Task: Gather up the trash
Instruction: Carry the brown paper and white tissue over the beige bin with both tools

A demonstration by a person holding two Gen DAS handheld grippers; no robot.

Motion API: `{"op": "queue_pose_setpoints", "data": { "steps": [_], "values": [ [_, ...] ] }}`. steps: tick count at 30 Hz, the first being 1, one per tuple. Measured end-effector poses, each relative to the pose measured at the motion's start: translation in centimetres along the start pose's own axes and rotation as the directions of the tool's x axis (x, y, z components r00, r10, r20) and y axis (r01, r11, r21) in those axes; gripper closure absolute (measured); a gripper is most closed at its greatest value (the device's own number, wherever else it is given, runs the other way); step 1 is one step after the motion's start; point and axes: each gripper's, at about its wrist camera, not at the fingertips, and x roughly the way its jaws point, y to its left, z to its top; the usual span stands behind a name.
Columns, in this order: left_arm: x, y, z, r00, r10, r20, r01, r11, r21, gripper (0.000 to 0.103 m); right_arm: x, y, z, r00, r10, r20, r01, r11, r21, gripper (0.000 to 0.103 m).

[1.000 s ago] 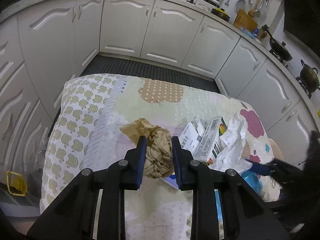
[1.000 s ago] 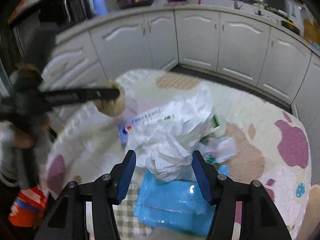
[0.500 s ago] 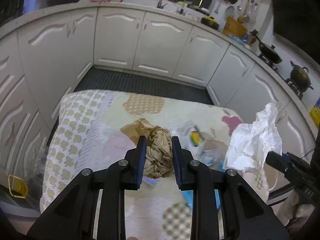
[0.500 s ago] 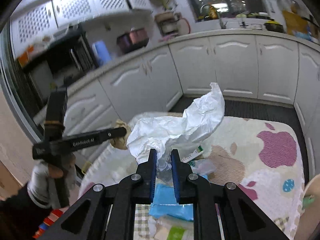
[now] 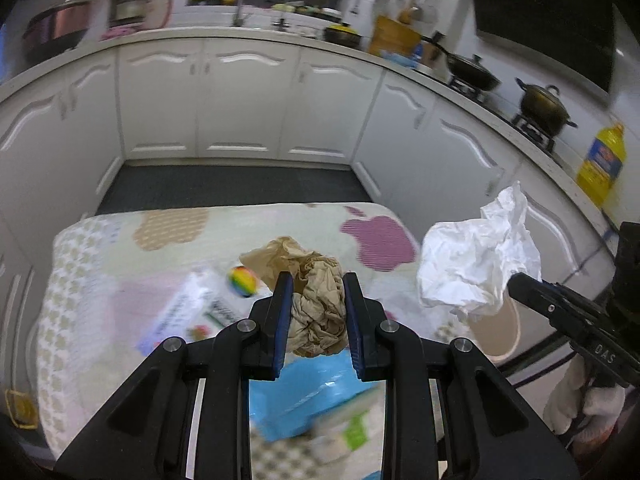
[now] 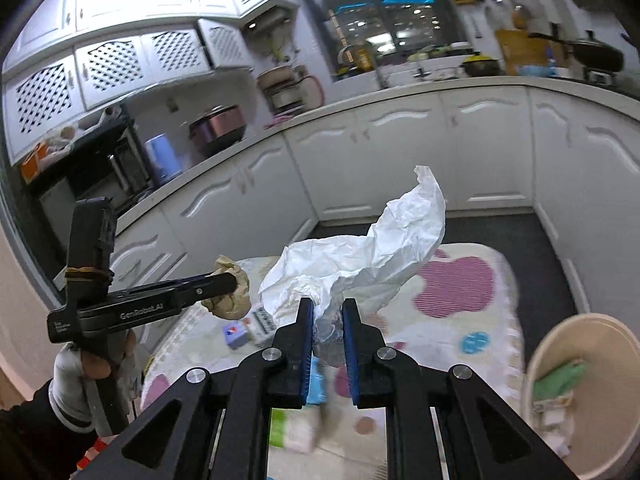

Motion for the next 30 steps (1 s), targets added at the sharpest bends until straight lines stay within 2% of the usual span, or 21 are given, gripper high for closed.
{"op": "queue_pose_setpoints", "data": {
  "steps": [8,18,30],
  "values": [
    [2.2,-6.0,0.2,0.997,-0.065,-0.030,0.068,0.994,0.081,0.080,-4.0,-3.9,-0.2,0.994,-0.100,0.050,0.097,0.993,0.062,0.090],
    [5.7,-12.9,0.3,0.989,-0.125,-0.081,0.137,0.976,0.168,0.080,-7.9,-9.0,-1.2,0.970,-0.229,0.077,0.217,0.966,0.142,0.090],
    [9.4,-19.5,-0.1,0.974,-0.172,-0.145,0.202,0.953,0.227,0.080,-10.4,-13.7,-3.2,0.947,-0.315,0.064,0.295,0.929,0.223,0.090]
  ]
}}
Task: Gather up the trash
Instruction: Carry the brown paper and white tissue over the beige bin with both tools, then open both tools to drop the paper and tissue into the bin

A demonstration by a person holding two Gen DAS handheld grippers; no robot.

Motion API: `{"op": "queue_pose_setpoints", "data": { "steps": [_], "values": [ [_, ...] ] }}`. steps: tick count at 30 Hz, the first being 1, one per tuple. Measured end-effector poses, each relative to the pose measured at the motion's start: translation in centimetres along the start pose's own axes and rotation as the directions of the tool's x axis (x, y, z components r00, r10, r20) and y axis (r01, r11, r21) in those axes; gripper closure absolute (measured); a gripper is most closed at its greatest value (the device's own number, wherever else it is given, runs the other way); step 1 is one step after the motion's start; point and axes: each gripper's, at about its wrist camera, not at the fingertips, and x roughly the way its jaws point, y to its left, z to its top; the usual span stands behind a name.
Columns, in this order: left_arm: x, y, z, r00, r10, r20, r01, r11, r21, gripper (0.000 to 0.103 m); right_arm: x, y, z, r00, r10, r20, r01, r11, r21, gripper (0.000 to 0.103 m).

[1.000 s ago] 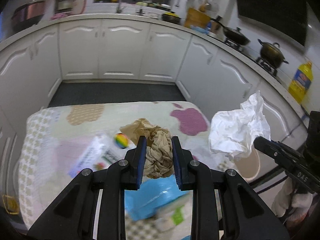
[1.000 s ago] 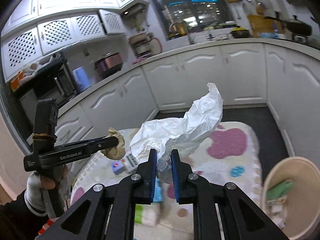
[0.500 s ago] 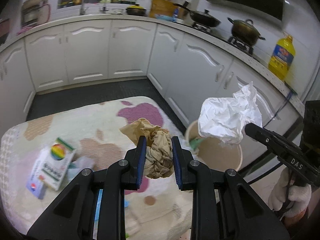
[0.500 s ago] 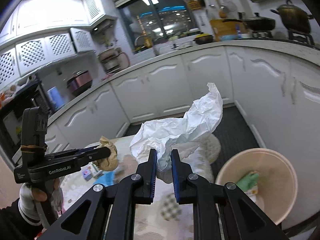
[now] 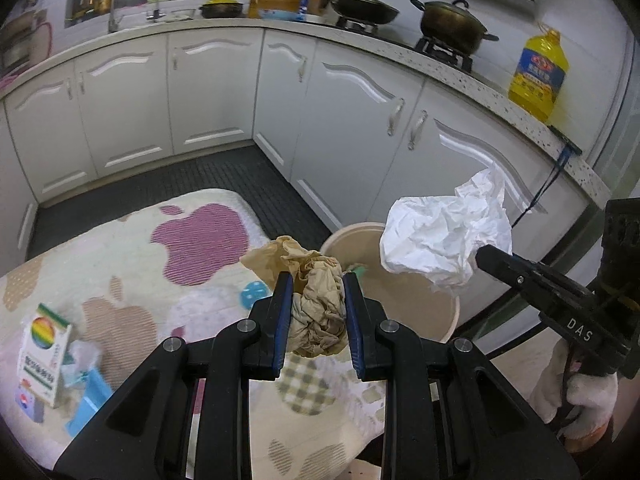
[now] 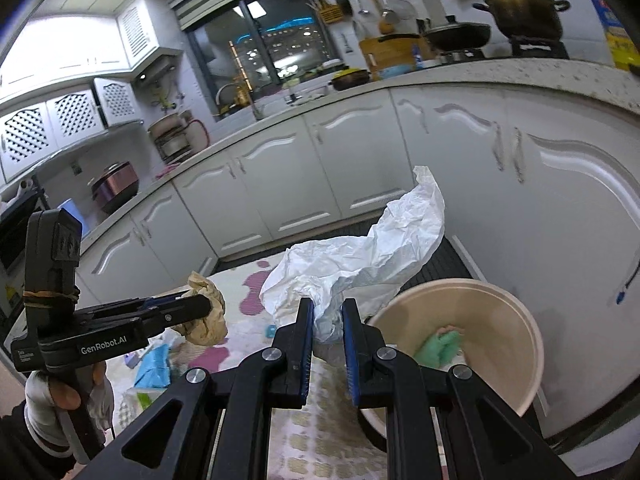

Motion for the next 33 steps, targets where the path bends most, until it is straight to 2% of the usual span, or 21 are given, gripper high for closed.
{"op": "queue_pose_setpoints", "data": {
  "steps": [20,33],
  "values": [
    [6.0,-2.8,0.4,0.993,-0.072,-0.099,0.071,0.997,-0.008,0.080,0.1,-4.9,-2.0,0.996,-0.081,-0.036,0.084,0.994,0.071,0.090],
    [11.5,-4.6,0.2,0.976,-0.118,-0.182,0.112,0.993,-0.044,0.080,2.2,-8.6,-4.1,0.986,-0.127,-0.109,0.143,0.979,0.144,0.090]
  ]
}}
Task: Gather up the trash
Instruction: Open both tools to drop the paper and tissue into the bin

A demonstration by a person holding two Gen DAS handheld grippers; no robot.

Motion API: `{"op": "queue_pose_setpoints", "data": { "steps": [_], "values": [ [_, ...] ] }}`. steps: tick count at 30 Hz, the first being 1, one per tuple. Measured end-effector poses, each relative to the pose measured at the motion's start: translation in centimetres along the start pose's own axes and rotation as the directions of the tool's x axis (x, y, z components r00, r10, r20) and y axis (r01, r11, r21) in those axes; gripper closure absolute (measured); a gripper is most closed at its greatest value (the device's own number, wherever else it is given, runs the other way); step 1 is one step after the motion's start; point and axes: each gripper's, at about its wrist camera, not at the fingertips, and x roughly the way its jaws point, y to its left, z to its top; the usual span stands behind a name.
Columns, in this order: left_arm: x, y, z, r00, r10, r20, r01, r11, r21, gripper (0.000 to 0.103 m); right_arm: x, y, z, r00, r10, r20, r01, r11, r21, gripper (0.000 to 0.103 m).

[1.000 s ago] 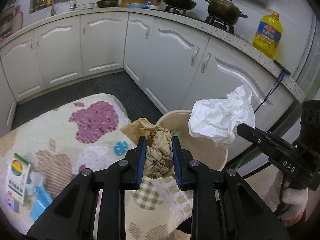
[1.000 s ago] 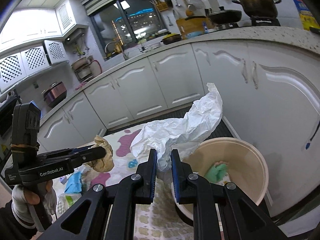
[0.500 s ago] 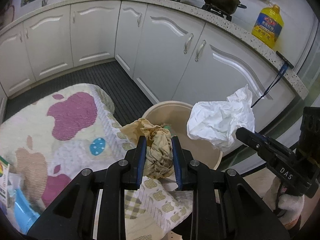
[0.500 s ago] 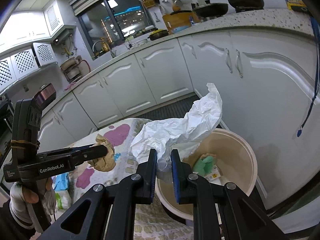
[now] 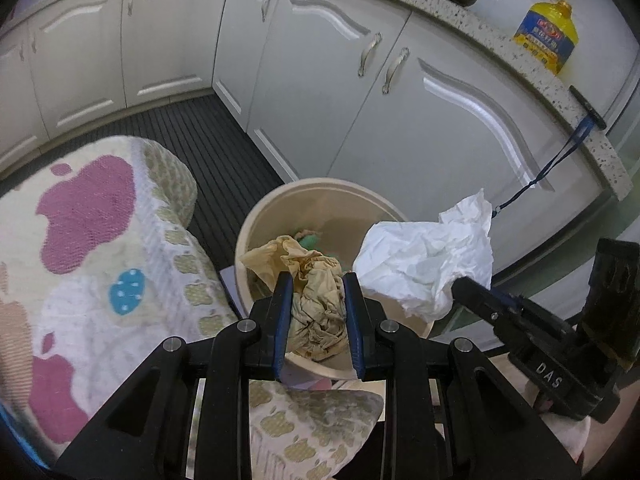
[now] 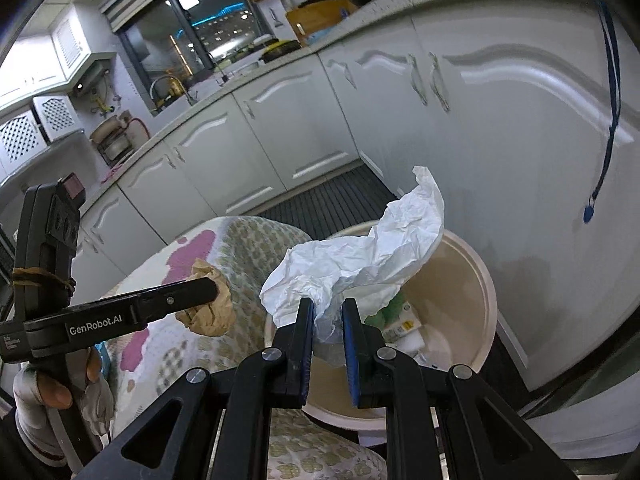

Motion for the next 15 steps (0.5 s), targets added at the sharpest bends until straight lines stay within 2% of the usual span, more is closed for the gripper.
{"op": "queue_pose_setpoints", "data": {
  "steps": [11,13,15],
  "values": [
    [4.3,-0.3,-0.1,0.998,0.019,-0.054,-0.019,1.000,-0.007,0.080,3.0,-1.3,-1.2,0.996,-0.053,-0.068,0.055,0.998,0.014,0.090],
    [4.8,-0.3,-0.1,0.998,0.021,-0.058,-0.022,1.000,-0.013,0.078,3.4,-1.4,-1.3,0.994,-0.080,-0.075,0.081,0.997,0.009,0.089],
    [4.8,-0.1,-0.2,0.998,0.019,-0.057,-0.021,1.000,-0.021,0.071,3.9,-1.5,-1.4,0.988,-0.122,-0.090,0.122,0.992,-0.007,0.082]
  ]
}}
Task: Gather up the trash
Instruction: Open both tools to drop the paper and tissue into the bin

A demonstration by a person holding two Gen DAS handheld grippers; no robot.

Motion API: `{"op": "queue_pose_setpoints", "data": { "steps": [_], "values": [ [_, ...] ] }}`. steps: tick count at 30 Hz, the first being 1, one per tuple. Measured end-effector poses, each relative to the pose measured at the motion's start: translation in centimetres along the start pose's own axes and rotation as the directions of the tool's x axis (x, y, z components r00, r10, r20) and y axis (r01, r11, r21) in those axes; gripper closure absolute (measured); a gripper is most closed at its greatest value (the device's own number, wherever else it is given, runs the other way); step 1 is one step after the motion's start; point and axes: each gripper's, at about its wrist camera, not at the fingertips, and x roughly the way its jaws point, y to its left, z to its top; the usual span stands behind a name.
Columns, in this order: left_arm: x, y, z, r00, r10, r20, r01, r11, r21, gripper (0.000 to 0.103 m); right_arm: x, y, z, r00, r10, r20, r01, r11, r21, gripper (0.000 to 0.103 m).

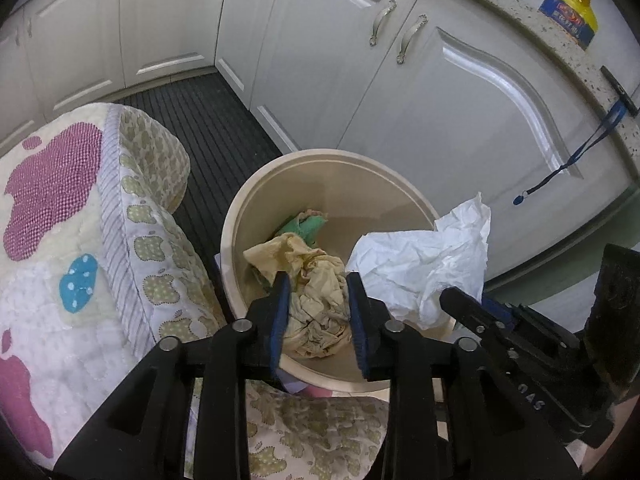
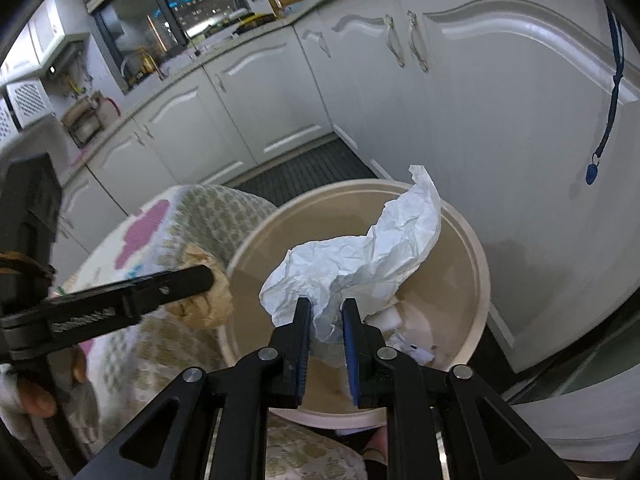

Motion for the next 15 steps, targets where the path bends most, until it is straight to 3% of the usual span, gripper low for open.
{"op": "queue_pose_setpoints", "data": {
  "steps": [1,3,15],
  "values": [
    [0.0,0.0,0.0,1.000,-0.003,0.003,0.003,1.000,-0.002,0.068,0.1,0.0,-0.1,1.000,-0.012,-0.003,0.012,1.000,-0.002,0.073],
    [-0.1,0.1,-0.1,1.000,-0.014,0.008,0.014,1.000,-0.007,0.058,0.2,0.1,-0.2,1.000,-0.024,-0.005,0.024,1.000,-0.007,0.071],
    [-2.2,0.0,-0.7,1.000,-0.006,0.030,0.006,1.000,0.014,0.057,-0.5,0.9,-0.3,1.000,0.000,-0.008,0.000,1.000,-0.007,0.071]
  ]
}}
